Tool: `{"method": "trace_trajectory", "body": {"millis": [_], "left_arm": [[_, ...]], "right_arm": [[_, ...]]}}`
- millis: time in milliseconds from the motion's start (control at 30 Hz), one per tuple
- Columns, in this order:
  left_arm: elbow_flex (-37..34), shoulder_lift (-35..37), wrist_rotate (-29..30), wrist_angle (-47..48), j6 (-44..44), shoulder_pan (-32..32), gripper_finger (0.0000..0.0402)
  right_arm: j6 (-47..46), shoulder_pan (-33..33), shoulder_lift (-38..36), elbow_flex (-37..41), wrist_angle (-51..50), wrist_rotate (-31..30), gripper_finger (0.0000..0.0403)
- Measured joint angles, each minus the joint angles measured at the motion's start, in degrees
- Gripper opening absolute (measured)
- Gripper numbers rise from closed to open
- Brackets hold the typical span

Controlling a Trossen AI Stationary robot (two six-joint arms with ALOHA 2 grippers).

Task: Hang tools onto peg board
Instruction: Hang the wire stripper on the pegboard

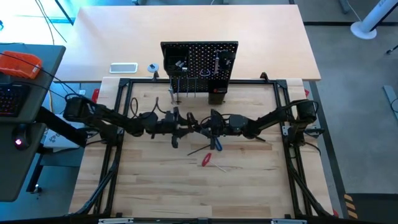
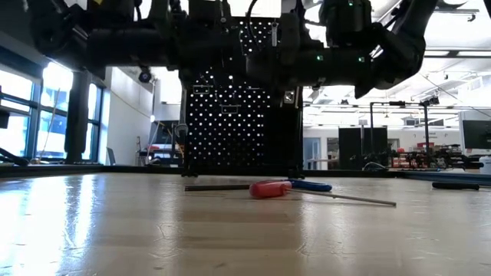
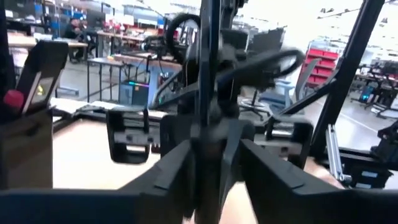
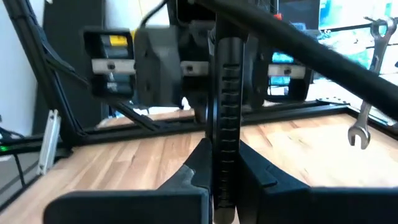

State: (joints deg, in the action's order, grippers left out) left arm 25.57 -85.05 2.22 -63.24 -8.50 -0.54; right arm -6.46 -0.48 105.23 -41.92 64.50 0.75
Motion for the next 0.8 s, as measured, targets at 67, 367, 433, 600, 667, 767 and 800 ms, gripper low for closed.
{"method": "trace_trajectory", "body": {"millis": [67, 367, 433, 600, 667, 767, 800], "left_arm": [[-0.7, 0.6, 0.0, 0.4, 0.0, 0.0, 0.0099], [-2.3, 0.7, -0.7, 0.3, 0.2, 0.0, 0.0072], [-2.4, 0.6, -0.7, 0.2, 0.2, -0.1, 0.0074], [-2.4, 0.6, -0.6, -0.3, 0.9, -0.7, 0.006], [-2.4, 0.6, -0.5, -0.5, 2.0, -0.9, 0.0037], [-2.5, 0.6, -0.5, -0.6, 3.5, -0.9, 0.0022], [-2.5, 0.6, -0.4, -0.6, 3.7, -0.9, 0.0022]], "right_arm": [[0.5, 0.2, 0.0, 0.0, -0.3, -0.3, 0.0022], [1.6, 0.1, 0.0, 0.0, 0.0, -0.7, 0.0023], [1.7, 0.1, 0.0, 0.0, -0.1, -0.7, 0.0023], [2.0, 0.1, 0.0, 0.0, -0.7, -0.8, 0.0023], [2.0, 0.1, 0.0, 0.0, -1.2, -0.9, 0.0023], [2.3, 0.1, 0.0, 0.0, -1.5, -0.8, 0.0024], [2.4, 0.1, 0.0, 0.0, -1.5, -0.8, 0.0025]]}}
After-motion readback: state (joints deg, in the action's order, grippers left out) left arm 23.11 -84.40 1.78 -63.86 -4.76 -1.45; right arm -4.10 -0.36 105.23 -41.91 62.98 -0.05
